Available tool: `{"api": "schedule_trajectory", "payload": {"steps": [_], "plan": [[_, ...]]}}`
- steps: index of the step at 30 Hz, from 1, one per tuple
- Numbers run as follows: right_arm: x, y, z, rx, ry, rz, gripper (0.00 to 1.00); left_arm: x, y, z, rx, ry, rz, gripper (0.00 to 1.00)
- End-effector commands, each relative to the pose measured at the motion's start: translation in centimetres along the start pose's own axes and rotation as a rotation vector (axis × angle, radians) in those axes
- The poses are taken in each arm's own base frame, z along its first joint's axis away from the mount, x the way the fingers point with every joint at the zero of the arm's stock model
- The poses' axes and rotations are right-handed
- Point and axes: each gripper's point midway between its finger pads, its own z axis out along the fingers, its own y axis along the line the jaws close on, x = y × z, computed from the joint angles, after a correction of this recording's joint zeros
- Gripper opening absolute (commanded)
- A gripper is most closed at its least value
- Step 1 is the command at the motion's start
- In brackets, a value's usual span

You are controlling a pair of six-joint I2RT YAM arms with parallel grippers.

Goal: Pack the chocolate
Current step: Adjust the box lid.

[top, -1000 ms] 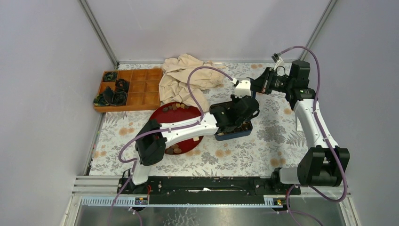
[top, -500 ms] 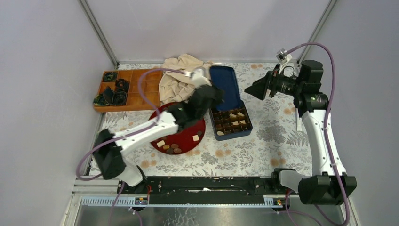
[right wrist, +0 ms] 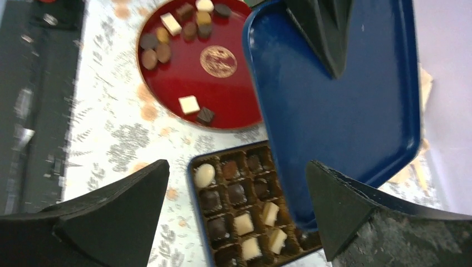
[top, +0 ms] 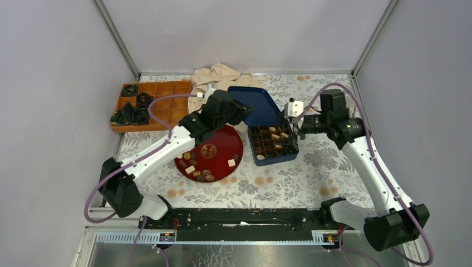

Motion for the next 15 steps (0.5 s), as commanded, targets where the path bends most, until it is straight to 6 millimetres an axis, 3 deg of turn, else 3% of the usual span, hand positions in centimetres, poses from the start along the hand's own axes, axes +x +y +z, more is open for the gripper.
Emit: {"api": "schedule_trajectory", "payload": {"steps": [1,7,13,15], "plan": [[0.6,-3.4,1.1,0.137,0.149,-0.213,1.0,1.6,-0.7,1.0,-0.044,0.093,-0.124,0.0],[3.6,-3.6,4.2,0.264,0.35,-0.357,0.88,3.3,-1.1,2.5,-0.033,0.171,-0.197,0.0],[3.8,-4.9,4.3,0.424,0.364,-0.404,0.43,3.2,-1.1,2.6,-0.017,0.171,-0.241,0.01],[3.7,-5.1,4.1,0.46,0.36,-0.409,0.29,3.2,-1.1,2.6,-0.013,0.178,-0.257,0.07]]}}
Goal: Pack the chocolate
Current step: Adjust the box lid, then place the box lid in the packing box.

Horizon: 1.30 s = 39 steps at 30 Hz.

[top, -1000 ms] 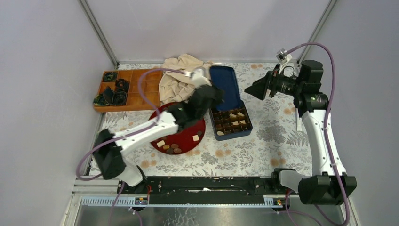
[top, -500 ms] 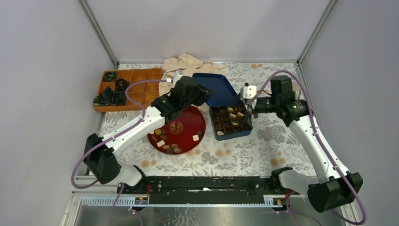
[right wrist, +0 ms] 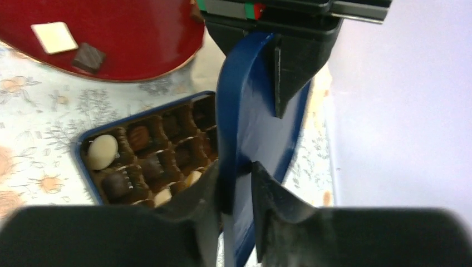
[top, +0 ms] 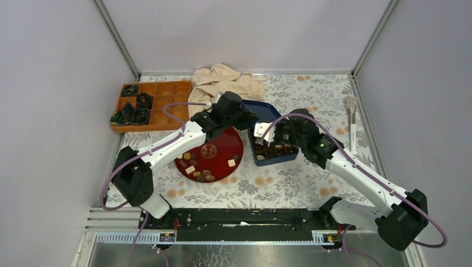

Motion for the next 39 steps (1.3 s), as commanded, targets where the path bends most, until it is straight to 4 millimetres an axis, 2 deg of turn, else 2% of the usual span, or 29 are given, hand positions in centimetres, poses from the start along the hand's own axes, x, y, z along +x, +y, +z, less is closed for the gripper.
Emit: {"api": "schedule_trajectory", "payload": {"steps": [1,4,7,10,14,17,19,20,23,25,28,32,39], "plan": [[-0.2,-3.8,-1.4,0.23,0.033,-0.005,0.23,-0.1,-4.2,-1.6,0.15,0.034,-0.087,0.13],[-0.6,-4.5,-1.8,0.276,0.018,0.052,0.09,0.4,-4.2,-1.6,0.165,0.085,-0.105,0.32],[-1.4,-5.8,-2.6,0.324,-0.008,0.134,0.0,0.3,-4.2,-2.0,0.182,0.098,-0.107,0.59],[-2.2,-6.7,-3.4,0.319,-0.044,0.237,0.0,-0.3,-4.2,-2.9,0.2,0.078,-0.078,0.77],[-2.0,-8.5,-5.1,0.307,-0.082,0.429,0.0,-2.0,-4.1,-5.3,0.268,-0.01,0.037,0.93],[-1.9,-9.4,-6.5,0.238,-0.143,0.579,0.0,-4.2,-4.0,-8.0,0.358,-0.148,0.235,0.98],[-1.8,-10.0,-7.5,0.191,-0.198,0.689,0.0,-4.7,-3.8,-10.3,0.48,-0.211,0.401,0.99],[-1.9,-10.2,-7.9,0.168,-0.22,0.743,0.0,-4.4,-2.2,-10.8,0.523,-0.219,0.494,0.99],[-1.7,-10.1,-8.4,0.054,-0.252,0.911,0.0,-3.3,-0.3,-14.1,0.722,-0.246,0.741,0.99],[-1.9,-9.4,-7.9,-0.055,-0.247,1.024,0.0,-3.2,1.3,-15.3,0.76,-0.266,0.848,0.99],[-2.3,-7.8,-7.0,-0.261,-0.233,1.201,0.0,-2.6,3.8,-15.5,0.744,-0.222,0.95,0.98],[-1.7,-6.1,-5.7,-0.444,-0.198,1.364,0.0,-1.6,5.8,-15.0,0.75,-0.131,0.971,0.96],[0.5,-4.3,-3.2,-0.604,-0.168,1.562,0.0,-1.5,7.7,-13.2,0.802,-0.028,0.78,0.96]]}}
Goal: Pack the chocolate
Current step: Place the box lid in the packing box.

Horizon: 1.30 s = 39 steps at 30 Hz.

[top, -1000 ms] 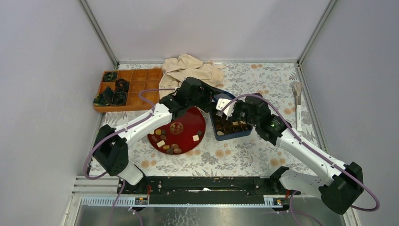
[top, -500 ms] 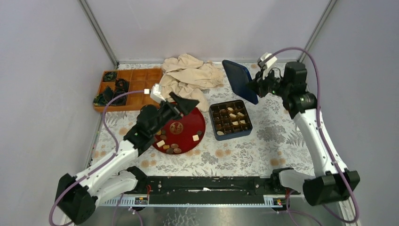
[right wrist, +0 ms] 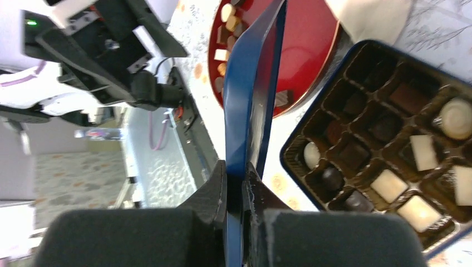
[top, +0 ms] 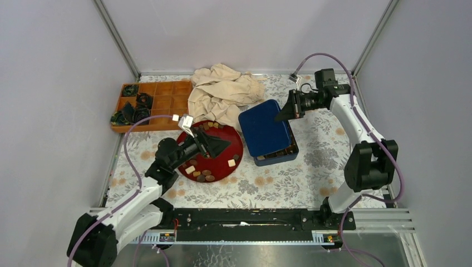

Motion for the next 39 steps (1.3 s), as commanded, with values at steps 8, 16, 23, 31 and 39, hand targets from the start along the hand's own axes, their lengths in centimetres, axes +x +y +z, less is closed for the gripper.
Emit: {"api": "schedule_trajectory", "payload": {"steps": [8,16,23,31,39], "plan": [[0.4,-3.0,0.2,-0.193,0.024,0.314,0.0,2.1,1.8,2.5,0.075,0.057,-0.209,0.94],[2.3,-7.6,-1.2,-0.153,0.021,0.416,0.01,4.0,4.9,4.7,-0.072,0.161,-0.243,0.9],[3.2,-9.8,-1.0,-0.15,0.036,0.457,0.11,6.3,5.4,7.3,-0.134,0.23,-0.204,0.87],[4.1,-12.1,-1.1,-0.087,0.048,0.462,0.2,7.9,7.3,10.0,-0.232,0.287,-0.169,0.83],[5.0,-14.0,-1.5,-0.025,0.055,0.469,0.28,9.8,7.3,12.0,-0.249,0.35,-0.141,0.8]]}}
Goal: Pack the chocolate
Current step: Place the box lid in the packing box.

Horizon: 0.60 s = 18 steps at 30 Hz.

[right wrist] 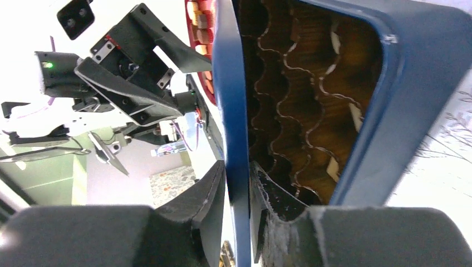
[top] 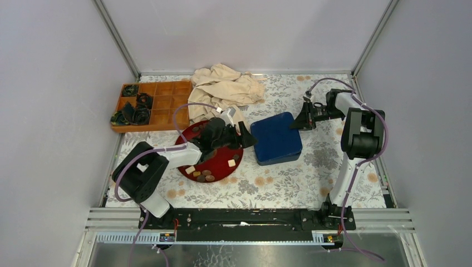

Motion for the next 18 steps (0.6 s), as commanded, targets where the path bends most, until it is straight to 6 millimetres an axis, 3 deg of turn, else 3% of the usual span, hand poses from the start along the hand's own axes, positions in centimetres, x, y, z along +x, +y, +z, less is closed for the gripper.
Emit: {"api": "schedule_trajectory", "payload": {"steps": [1,9,18], "plan": [[-0.5,-1.1,-0.4,0.053,-0.003,-0.025,0.29,0.0,0.1,1.3,-0.027,0.005,0.048,0.79],[-0.6,-1.9,-1.0,0.141,-0.017,-0.071,0.35,0.6,0.5,3.0,-0.067,0.038,0.068,0.77],[-1.6,-2.1,-3.2,0.356,-0.079,-0.224,0.5,0.8,0.8,4.0,-0.105,0.067,0.104,0.71]]}}
